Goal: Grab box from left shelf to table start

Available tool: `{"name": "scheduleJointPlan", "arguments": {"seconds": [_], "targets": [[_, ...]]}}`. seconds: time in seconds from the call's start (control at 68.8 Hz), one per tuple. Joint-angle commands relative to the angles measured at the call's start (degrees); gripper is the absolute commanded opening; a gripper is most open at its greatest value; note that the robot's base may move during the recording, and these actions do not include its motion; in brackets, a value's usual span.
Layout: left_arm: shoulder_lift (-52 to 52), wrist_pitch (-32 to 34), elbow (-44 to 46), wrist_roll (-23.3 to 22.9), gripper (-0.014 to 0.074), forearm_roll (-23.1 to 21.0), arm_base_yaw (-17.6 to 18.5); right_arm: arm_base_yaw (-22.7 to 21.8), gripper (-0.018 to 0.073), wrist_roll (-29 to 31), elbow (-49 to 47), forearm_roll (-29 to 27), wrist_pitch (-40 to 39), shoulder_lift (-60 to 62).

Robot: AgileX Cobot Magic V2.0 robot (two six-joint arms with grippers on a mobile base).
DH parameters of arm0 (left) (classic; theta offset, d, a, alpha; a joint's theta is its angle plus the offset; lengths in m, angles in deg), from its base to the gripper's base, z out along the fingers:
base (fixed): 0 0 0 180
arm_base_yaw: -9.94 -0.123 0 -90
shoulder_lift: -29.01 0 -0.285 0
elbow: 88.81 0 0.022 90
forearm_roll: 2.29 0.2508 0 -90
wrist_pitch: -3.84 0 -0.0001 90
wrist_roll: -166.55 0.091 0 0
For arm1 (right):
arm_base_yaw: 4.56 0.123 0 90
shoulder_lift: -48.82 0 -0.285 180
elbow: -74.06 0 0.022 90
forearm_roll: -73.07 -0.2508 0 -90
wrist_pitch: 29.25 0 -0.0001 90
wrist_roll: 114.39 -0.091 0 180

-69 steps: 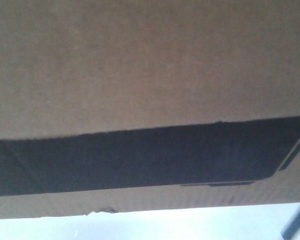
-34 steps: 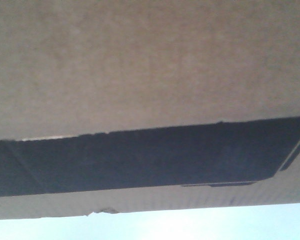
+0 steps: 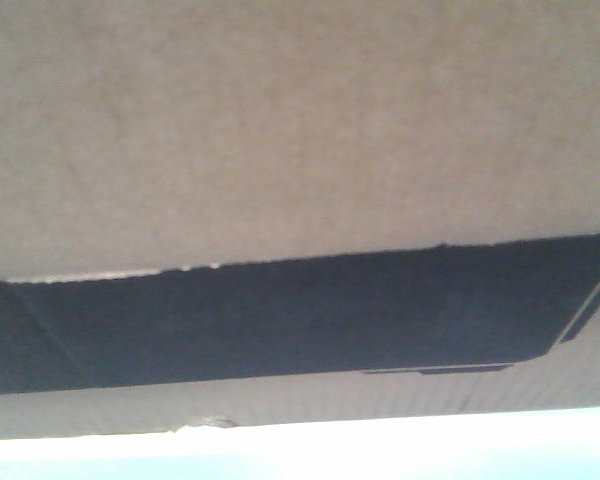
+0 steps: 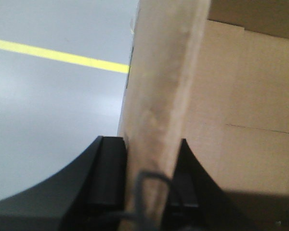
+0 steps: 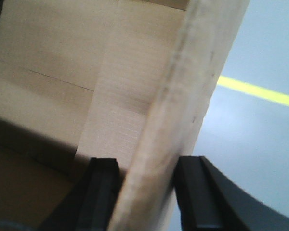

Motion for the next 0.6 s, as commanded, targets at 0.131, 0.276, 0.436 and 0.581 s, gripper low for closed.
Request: {"name": "scheduleJointPlan", "arguments": {"seconds": [0.131,0.276,0.436,0.581], "targets": [[0.7,3.1,2.7,7.0,-0.0092,-18.6,1.8,0.0,0.0057,2.2,-2.0,-2.1,-8.8,-0.2],[0.7,3.1,2.7,7.0,-0.0092,-18.6,1.8,0.0,0.0057,2.2,-2.0,-2.1,-8.8,-0.2],[0.7,3.1,2.7,7.0,-0.0092,-18.7,1.8,0.0,0.0057,2.2,-2.0,-2.1,-8.8,-0.2],[0.7,3.1,2.7,7.0,-0.0092,-18.7,1.8,0.0,0.0057,2.2,-2.0,-2.1,-8.8,-0.2]]}}
